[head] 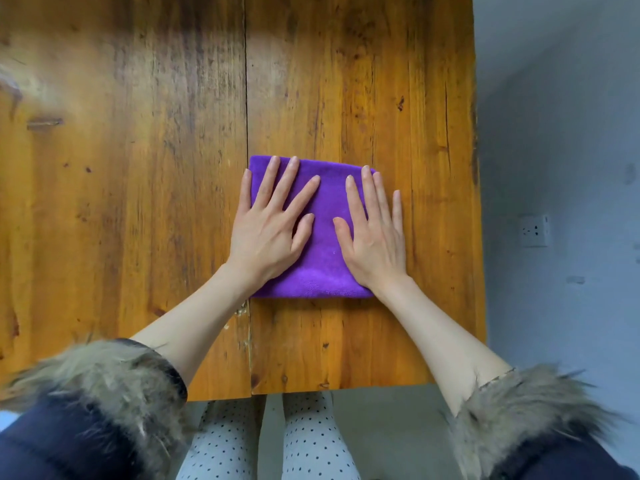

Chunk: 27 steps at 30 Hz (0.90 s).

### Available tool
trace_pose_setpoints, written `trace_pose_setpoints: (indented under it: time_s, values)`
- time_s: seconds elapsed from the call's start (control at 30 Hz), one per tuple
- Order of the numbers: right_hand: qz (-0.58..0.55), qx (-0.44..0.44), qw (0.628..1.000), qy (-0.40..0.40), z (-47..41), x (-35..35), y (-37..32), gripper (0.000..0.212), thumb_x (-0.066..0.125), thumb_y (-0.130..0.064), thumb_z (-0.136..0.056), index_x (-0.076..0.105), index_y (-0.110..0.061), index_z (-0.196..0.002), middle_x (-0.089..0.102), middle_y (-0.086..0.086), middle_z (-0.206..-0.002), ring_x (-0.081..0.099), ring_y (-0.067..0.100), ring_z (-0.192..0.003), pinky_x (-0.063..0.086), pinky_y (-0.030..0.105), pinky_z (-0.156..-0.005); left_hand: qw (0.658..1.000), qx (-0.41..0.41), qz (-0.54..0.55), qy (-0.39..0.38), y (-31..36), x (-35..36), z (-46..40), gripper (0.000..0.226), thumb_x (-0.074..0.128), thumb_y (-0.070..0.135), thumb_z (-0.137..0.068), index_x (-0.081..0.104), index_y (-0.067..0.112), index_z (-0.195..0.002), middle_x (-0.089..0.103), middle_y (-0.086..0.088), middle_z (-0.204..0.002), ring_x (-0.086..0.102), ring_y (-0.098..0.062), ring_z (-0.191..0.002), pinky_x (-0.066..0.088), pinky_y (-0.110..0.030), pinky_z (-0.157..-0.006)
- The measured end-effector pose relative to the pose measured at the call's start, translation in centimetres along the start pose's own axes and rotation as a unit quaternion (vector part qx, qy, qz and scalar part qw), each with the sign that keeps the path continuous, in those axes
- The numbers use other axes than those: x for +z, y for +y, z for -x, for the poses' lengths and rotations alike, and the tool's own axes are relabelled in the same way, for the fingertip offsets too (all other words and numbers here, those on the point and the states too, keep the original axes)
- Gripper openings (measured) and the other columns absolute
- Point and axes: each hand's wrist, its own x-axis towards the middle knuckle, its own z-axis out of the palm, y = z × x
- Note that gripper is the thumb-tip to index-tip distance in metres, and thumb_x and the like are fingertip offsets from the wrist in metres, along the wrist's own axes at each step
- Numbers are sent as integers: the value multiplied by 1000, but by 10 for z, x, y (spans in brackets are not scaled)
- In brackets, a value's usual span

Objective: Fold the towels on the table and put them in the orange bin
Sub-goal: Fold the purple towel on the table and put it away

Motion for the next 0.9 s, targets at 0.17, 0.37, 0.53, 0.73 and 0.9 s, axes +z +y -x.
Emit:
trace_pose_setpoints:
  time_s: [0.17, 0.37, 0.53, 0.73, 0.9]
  values:
    - [-6, -3, 999, 31, 7, -3, -6, 58, 27, -40, -98, 17, -15, -149, 11, 10, -157, 3, 20, -145, 2, 47, -117, 999, -4, 32, 4, 1, -5, 5, 52, 33, 38, -96, 31, 24, -145, 19, -10, -156, 9, -29, -145, 6, -54, -115]
    - [-14, -1, 1000, -16, 49, 7, -14, 59, 30, -41, -97, 17, -15, -149, 11, 8, -157, 4, 22, -146, 7, 50, -117, 996, -47, 57, -45, 14, 1, 65, 53, 27, 37, -96, 24, 25, -147, 14, -8, -157, 4, -28, -145, 12, -55, -115]
    - [-74, 20, 997, 10, 44, -3, -18, 58, 41, -33, -95, 25, -13, -147, 19, 8, -156, 13, 22, -145, 14, 46, -117, 986, -63, 149, -38, 15, -11, 57, 49, 31, 29, -96, 34, 19, -143, 23, -9, -154, 11, -28, -144, 12, -51, -116]
    - [-254, 221, 940, 58, 35, -28, -18, 47, 49, -25, -95, 38, -12, -139, 53, 6, -123, 52, 20, -113, 43, 36, -97, 926, -215, 299, 85, -7, -34, 51, 36, 52, 5, -88, 52, 6, -124, 56, -14, -117, 48, -28, -110, 36, -30, -97]
    - [-403, 396, 823, -63, 12, -37, -13, 39, 60, -28, -90, 53, -9, -122, 63, 5, -112, 61, 21, -100, 51, 38, -89, 826, -371, 425, -18, -18, -44, 31, 40, 62, 21, -87, 50, 15, -125, 60, 3, -94, 53, -7, -75, 44, -29, -81]
